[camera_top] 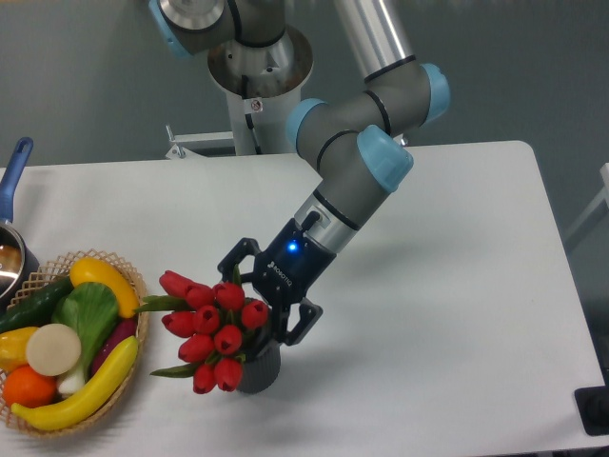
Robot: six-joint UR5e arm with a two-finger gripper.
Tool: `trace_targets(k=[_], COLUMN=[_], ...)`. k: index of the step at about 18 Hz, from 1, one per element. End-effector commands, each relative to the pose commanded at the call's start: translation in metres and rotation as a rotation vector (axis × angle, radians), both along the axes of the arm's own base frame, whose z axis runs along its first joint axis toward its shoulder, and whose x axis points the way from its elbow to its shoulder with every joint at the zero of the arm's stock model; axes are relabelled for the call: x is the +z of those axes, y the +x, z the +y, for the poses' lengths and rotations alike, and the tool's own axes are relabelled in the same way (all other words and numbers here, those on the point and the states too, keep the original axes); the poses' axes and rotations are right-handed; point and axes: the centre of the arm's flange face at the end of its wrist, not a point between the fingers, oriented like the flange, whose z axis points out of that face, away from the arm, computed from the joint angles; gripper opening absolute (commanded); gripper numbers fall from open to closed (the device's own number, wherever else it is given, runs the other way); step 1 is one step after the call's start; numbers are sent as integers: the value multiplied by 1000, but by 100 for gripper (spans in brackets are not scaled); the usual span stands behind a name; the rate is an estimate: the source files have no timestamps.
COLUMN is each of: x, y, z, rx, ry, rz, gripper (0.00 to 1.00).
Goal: Pick up the flowers from the vase
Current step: 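Close the gripper around the tulip stems just below the blooms, then lift the gripped tulips straight up out of the grey vase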
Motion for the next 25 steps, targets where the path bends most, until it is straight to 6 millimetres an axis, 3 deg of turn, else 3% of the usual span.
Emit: trace_targets(k=[1, 5, 10, 18, 25], x=[2, 7, 10, 79, 128], y=[0, -1, -4, 9, -1], z=[0, -2, -6, -23, -52], rx=[-1, 3, 12, 16, 29], ry=[2, 8, 12, 145, 253], rz=[4, 12, 7, -38, -23], gripper=[10, 0, 0, 0, 1])
